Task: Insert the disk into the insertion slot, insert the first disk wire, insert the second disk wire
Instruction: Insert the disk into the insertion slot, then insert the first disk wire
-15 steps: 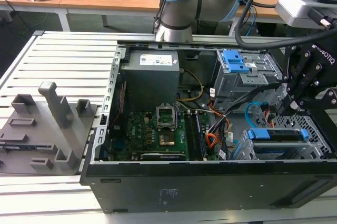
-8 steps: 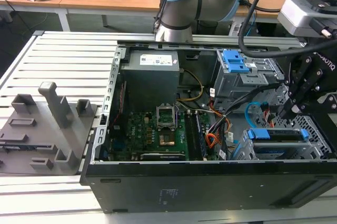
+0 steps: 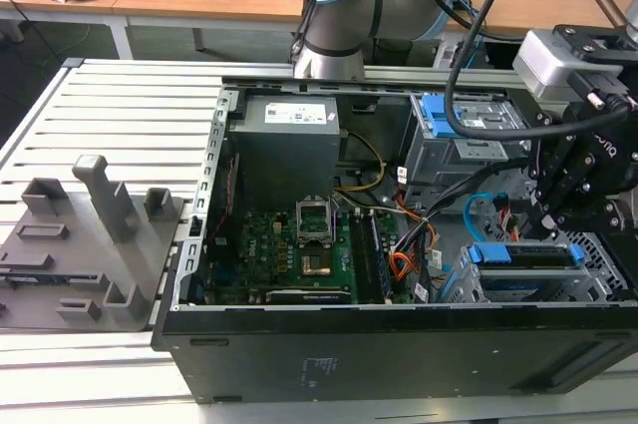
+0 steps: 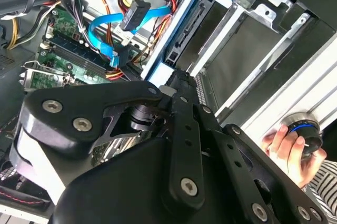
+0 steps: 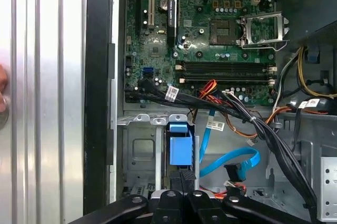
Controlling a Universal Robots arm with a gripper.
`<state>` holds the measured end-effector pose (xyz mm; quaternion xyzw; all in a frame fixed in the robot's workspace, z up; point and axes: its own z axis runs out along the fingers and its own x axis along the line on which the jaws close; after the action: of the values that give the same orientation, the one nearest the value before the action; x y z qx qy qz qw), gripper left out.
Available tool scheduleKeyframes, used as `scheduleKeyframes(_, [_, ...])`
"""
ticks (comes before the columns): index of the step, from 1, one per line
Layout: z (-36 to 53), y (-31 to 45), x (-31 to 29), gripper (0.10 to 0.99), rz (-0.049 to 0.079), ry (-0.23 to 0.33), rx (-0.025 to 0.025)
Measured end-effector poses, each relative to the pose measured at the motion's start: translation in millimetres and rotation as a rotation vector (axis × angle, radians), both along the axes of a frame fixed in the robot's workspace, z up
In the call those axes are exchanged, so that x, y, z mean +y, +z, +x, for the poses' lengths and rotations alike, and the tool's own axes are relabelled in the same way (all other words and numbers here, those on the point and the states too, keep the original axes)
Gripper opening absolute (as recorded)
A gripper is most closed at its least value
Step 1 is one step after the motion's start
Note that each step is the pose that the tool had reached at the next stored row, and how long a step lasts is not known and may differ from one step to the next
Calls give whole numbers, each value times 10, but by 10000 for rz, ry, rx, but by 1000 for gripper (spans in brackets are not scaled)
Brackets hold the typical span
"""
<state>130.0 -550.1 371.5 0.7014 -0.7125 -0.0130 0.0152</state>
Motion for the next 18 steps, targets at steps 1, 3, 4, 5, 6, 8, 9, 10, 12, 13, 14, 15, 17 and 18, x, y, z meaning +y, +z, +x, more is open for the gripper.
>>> scheduleKeyframes(1, [20, -12, 0, 106, 0, 0, -1])
scheduleKeyframes(3, [41, -37, 0, 106, 1, 1, 0])
scheduleKeyframes(4, [49, -44, 0, 106, 0, 0, 0])
scheduleKeyframes(5, [65, -50, 0, 106, -1, 1, 0])
scheduleKeyframes(6, [66, -50, 0, 106, 0, -2, 0])
scheduleKeyframes(8, [68, -51, 0, 106, 0, 0, 0])
scheduleKeyframes(9, [68, -51, 0, 106, 1, 0, 0])
scheduleKeyframes(10, [68, -51, 0, 106, 0, 0, 0])
scheduleKeyframes(12, [68, -51, 0, 106, 0, 0, 0])
scheduleKeyframes(13, [69, -51, 0, 106, 0, 0, 0])
scheduleKeyframes(14, [69, -51, 0, 106, 0, 0, 0])
scheduleKeyframes(15, [69, -51, 0, 106, 0, 0, 0])
scheduleKeyframes(17, [70, -51, 0, 106, 0, 0, 0])
scheduleKeyframes(18, [70, -51, 0, 106, 1, 0, 0])
